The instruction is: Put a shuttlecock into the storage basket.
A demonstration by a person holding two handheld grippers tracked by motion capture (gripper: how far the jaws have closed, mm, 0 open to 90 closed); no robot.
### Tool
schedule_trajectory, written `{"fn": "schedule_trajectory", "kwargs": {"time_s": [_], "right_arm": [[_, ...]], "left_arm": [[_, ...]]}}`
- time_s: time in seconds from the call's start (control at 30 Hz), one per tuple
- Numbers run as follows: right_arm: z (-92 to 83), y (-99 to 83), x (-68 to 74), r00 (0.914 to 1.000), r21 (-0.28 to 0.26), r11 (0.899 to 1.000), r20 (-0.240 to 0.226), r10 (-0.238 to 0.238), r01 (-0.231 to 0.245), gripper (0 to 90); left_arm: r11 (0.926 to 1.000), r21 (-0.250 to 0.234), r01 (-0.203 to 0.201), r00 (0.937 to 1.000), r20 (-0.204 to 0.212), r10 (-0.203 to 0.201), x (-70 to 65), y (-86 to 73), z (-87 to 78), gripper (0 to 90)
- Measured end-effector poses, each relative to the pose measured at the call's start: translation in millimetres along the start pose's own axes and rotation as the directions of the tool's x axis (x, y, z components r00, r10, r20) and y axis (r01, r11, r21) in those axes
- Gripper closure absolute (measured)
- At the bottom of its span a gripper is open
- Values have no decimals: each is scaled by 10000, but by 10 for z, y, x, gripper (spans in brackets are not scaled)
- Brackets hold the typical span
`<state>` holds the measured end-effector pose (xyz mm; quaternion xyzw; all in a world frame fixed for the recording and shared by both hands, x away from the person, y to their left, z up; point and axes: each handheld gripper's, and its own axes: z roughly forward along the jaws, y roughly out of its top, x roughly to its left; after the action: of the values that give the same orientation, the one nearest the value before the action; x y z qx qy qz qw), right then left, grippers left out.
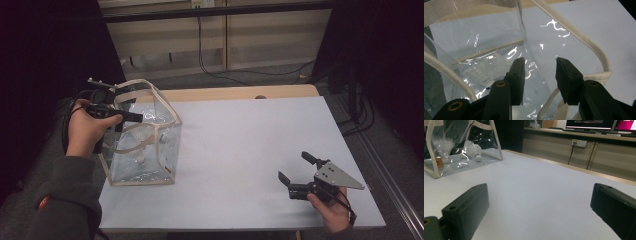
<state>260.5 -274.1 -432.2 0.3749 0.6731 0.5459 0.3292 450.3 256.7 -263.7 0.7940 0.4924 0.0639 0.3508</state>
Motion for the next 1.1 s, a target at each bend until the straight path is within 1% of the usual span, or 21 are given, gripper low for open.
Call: {"fn": "schedule_trajectory", "kwargs": {"time_s": [0.17, 0.3, 0.33, 0.4, 0.47, 0.67, 0.8, 0.83, 0.87, 1.0, 1.03, 1.1], "right_arm": [[-1, 1, 3, 10000, 14, 10000, 6, 17, -17, 17], [0, 1, -1, 10000, -16, 10000, 4, 4, -4, 17], [-1, 1, 2, 10000, 2, 10000, 12, 25, -25, 17], [0, 2, 4, 10000, -10, 10000, -2, 15, -15, 17], [-1, 4, 4, 10000, -4, 10000, -7, 9, -9, 17], [-20, -1, -7, 10000, -48, 10000, 36, -1, 1, 17], [-27, 0, -2, 10000, -25, 10000, 52, 43, -43, 17], [-25, -1, -1, 10000, -33, 10000, 50, -11, 11, 17], [-26, -1, 2, 10000, -20, 10000, 31, -15, 15, 17], [-34, 0, 0, 10000, -12, 10000, 66, 40, -40, 17], [-35, -1, -1, 10000, -9, 10000, 73, 45, -45, 17], [-35, -1, -2, 10000, -2, 10000, 66, 19, -19, 17]], "left_arm": [[10000, -30, -70, 9998, 186, 70, -35, 6, -34, 568], [9999, -134, -68, 9981, 610, 76, -94, 11, -60, 537], [9998, -130, -130, 9973, 723, 139, -106, 12, -69, 529], [9997, -139, -209, 9964, 815, 220, -140, 15, -81, 498], [9995, -153, -271, 9948, 976, 285, -168, 17, -94, 490], [9993, -172, -339, 9878, 1517, 361, -247, 8, -110, 441], [9985, -126, -538, 9831, 1743, 552, -302, -3, -102, 419], [9981, -129, -598, 9816, 1807, 612, -312, -7, -102, 408], [9979, -87, -637, 9804, 1863, 642, -323, -11, -103, 392], [9962, 98, -868, 9740, 2107, 828, -372, -30, -109, 384], [9962, 110, -863, 9731, 2152, 820, -385, -38, -106, 378], [9947, 154, -1018, 9699, 2237, 958, -403, -47, -106, 349]]}}
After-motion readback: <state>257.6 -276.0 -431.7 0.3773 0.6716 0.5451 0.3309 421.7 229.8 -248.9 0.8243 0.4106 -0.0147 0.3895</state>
